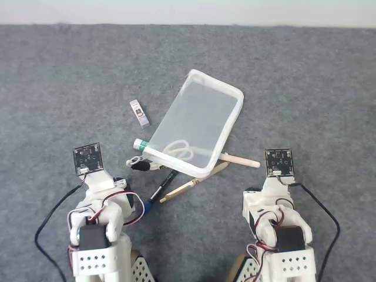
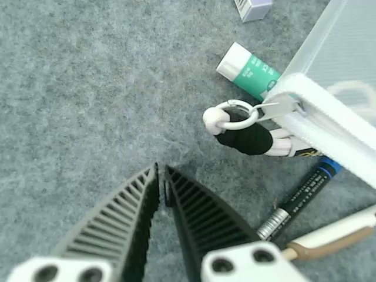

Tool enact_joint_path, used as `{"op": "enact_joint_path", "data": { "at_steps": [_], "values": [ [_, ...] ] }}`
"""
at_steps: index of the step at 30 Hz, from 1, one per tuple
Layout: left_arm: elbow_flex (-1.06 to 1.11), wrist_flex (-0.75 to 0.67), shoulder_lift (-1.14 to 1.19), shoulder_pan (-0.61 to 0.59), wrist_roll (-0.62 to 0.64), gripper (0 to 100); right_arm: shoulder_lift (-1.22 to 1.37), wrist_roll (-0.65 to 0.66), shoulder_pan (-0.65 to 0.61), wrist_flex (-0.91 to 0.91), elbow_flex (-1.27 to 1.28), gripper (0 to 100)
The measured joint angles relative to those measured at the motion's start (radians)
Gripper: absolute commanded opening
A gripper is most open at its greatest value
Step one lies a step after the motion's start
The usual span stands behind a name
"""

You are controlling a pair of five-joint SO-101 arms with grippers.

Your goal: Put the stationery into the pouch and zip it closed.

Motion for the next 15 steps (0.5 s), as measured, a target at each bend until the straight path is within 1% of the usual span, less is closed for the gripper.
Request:
{"op": "enact_joint_path", "data": {
  "at_steps": [15],
  "values": [
    [0.0,0.0,0.0,0.0,0.0,1,0.0,0.0,0.0,0.0,0.0,0.6]
  ]
}}
